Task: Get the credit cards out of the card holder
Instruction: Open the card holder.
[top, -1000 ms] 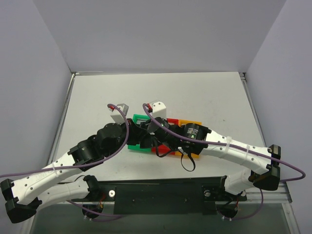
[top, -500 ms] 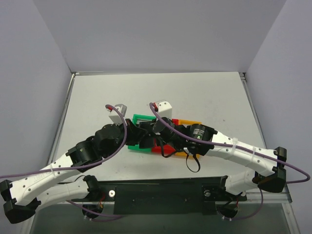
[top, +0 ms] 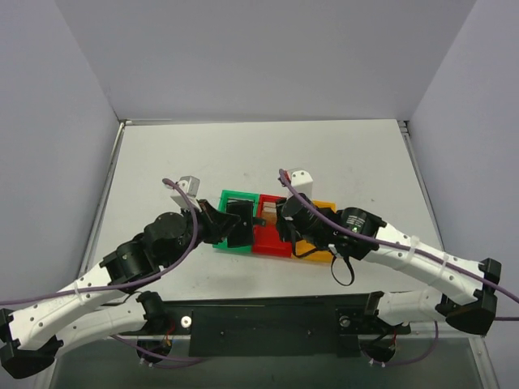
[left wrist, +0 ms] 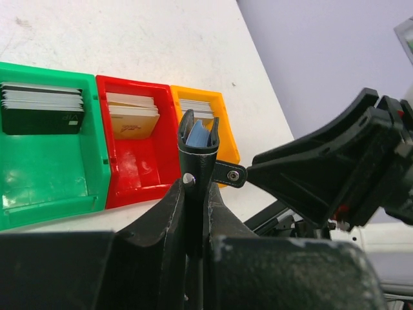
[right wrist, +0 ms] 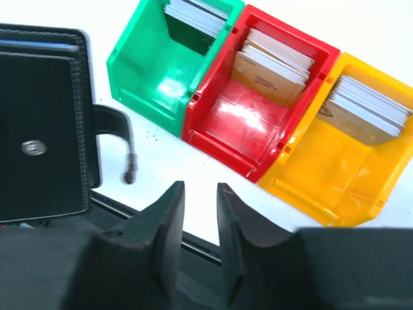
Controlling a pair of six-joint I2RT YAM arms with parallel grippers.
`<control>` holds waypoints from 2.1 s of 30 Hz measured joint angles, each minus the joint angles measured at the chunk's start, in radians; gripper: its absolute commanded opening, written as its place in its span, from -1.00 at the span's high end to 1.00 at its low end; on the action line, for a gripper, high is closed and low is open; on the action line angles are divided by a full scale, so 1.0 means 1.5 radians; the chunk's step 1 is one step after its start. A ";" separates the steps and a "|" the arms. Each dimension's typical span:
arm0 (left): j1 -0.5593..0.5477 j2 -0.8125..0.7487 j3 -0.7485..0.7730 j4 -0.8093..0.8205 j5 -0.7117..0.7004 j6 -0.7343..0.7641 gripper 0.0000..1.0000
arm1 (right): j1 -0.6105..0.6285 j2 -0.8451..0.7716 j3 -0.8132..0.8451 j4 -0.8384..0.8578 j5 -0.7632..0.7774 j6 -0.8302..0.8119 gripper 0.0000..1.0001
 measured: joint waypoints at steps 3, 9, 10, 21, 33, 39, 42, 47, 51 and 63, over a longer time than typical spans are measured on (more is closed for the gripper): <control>0.005 -0.036 -0.037 0.038 0.023 0.000 1.00 | -0.037 -0.047 -0.041 0.011 -0.035 -0.001 0.13; 0.058 -0.071 -0.103 0.144 0.152 0.000 1.00 | -0.068 -0.163 -0.095 0.046 -0.108 -0.011 -0.29; 0.072 -0.071 -0.110 0.163 0.178 -0.004 1.00 | -0.068 -0.183 -0.096 0.055 -0.125 -0.014 -0.29; 0.149 0.003 -0.190 0.432 0.452 -0.102 1.00 | -0.081 -0.238 -0.099 0.152 -0.273 -0.024 -0.17; 0.166 0.057 -0.243 0.701 0.572 -0.232 1.00 | -0.159 -0.307 -0.187 0.189 -0.382 -0.022 -0.13; 0.166 0.098 -0.244 0.794 0.602 -0.283 1.00 | -0.171 -0.330 -0.204 0.205 -0.418 -0.020 -0.16; 0.166 0.108 -0.244 0.820 0.612 -0.299 1.00 | -0.172 -0.339 -0.213 0.224 -0.440 -0.017 -0.17; 0.165 0.122 -0.244 0.858 0.623 -0.318 1.00 | -0.175 -0.342 -0.227 0.259 -0.480 -0.004 -0.15; 0.164 0.128 -0.244 0.886 0.625 -0.331 1.00 | -0.176 -0.338 -0.229 0.282 -0.502 0.006 -0.12; 0.150 0.164 -0.244 0.934 0.626 -0.342 -0.09 | -0.181 -0.310 -0.238 0.347 -0.567 0.041 0.86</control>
